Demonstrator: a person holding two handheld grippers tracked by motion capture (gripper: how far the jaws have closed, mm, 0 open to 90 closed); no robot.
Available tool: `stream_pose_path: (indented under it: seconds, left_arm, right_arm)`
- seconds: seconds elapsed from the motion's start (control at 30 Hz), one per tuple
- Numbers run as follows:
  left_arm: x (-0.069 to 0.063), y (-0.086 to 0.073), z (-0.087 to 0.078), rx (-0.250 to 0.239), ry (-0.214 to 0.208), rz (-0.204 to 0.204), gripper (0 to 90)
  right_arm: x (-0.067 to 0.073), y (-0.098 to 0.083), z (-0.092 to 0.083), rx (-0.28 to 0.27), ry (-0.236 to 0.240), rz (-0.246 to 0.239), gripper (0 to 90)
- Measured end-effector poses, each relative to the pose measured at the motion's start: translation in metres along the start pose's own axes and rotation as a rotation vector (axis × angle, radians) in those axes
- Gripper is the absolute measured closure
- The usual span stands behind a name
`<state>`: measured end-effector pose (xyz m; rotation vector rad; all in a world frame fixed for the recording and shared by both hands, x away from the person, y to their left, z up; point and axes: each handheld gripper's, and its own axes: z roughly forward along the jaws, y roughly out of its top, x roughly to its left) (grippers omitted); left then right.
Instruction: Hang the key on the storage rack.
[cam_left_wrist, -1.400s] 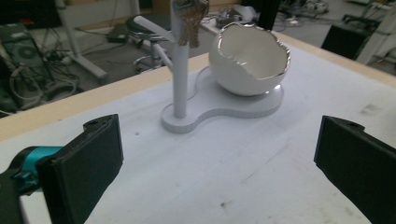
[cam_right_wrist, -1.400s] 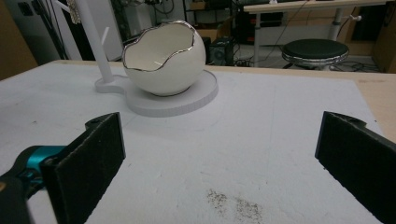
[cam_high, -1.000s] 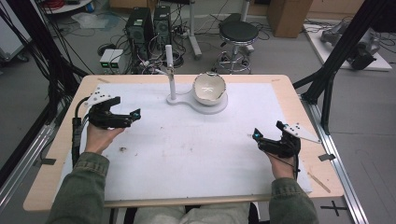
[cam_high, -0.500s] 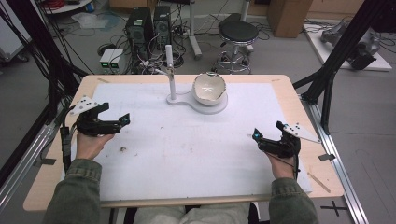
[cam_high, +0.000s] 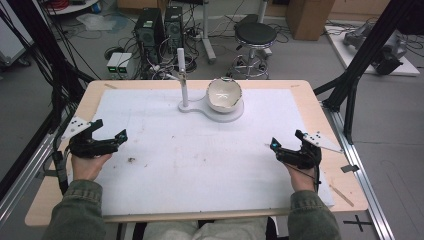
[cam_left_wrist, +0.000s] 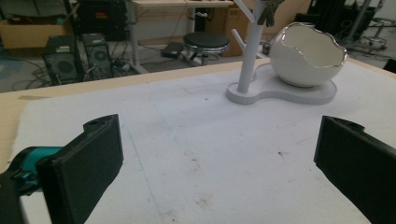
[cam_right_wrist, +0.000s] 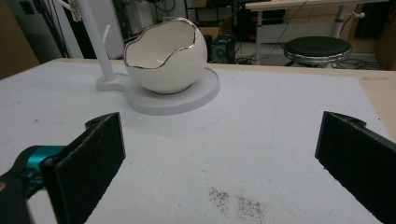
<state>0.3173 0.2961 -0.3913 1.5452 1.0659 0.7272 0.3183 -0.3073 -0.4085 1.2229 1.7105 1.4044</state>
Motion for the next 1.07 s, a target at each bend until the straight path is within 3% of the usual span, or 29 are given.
stream_pose_path:
  seconds: [0.27, 0.5, 0.7, 1.07]
  left_arm:
    - [0.003, -0.012, -0.017, -0.021, 0.055, -0.018, 1.7]
    - [0.011, -0.023, -0.029, -0.053, 0.153, -0.04, 1.7]
    - [0.016, -0.028, -0.036, -0.078, 0.207, -0.077, 1.7]
    - [0.023, -0.029, -0.04, -0.121, 0.223, -0.106, 1.7]
  right_arm:
    - [0.0, 0.0, -0.001, 0.002, -0.002, 0.011, 0.5]
    - [0.0, 0.0, 0.0, -0.001, -0.001, 0.01, 0.5]
    - [-0.001, 0.0, 0.001, -0.001, -0.001, 0.005, 0.5]
    - [0.002, 0.0, 0.001, 0.009, -0.005, -0.006, 0.5]
